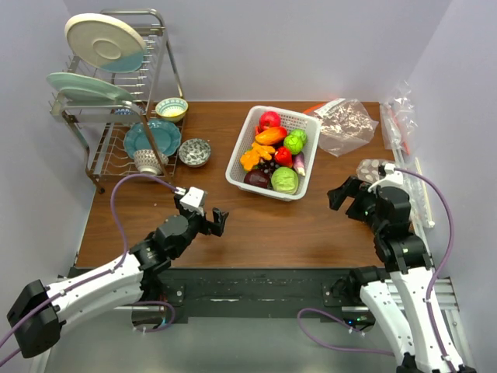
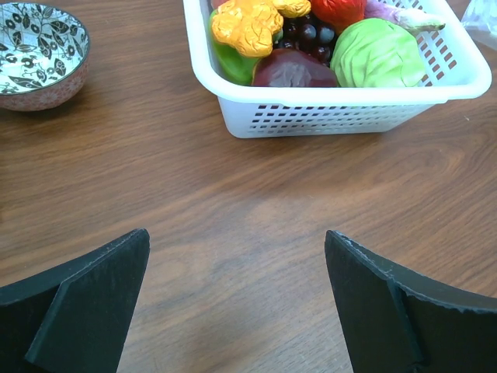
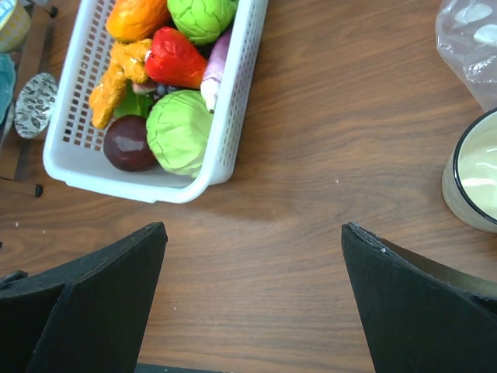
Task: Place the food in the zip-top bag and seal the zipper
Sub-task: Pick up the zipper food storage bag at the center of the board.
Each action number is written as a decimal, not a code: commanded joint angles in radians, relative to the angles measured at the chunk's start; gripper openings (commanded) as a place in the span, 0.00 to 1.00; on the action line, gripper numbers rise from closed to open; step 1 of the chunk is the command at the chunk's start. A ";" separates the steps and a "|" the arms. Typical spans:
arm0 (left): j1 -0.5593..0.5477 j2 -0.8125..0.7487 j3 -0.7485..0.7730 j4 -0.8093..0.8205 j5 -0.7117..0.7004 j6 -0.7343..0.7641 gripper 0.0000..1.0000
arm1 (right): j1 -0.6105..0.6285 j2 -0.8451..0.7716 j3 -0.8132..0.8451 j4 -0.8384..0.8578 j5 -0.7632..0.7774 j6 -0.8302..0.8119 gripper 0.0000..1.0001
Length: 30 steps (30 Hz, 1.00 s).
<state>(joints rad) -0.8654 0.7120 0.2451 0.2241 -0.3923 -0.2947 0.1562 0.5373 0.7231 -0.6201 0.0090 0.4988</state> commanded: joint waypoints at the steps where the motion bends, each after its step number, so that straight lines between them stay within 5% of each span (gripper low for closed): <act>1: -0.003 -0.029 -0.017 0.052 -0.028 0.008 1.00 | 0.002 0.064 -0.013 0.051 -0.006 0.018 0.99; 12: -0.004 -0.062 -0.026 0.014 -0.114 -0.054 1.00 | 0.000 0.309 0.056 0.189 0.035 0.015 0.95; 30: -0.003 -0.065 -0.029 0.011 -0.128 -0.054 0.99 | -0.023 0.812 0.286 0.448 0.454 0.227 0.84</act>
<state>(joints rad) -0.8654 0.6628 0.2161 0.2138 -0.4751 -0.3305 0.1520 1.2789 0.9386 -0.2729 0.3557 0.6559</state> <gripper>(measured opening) 0.991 0.843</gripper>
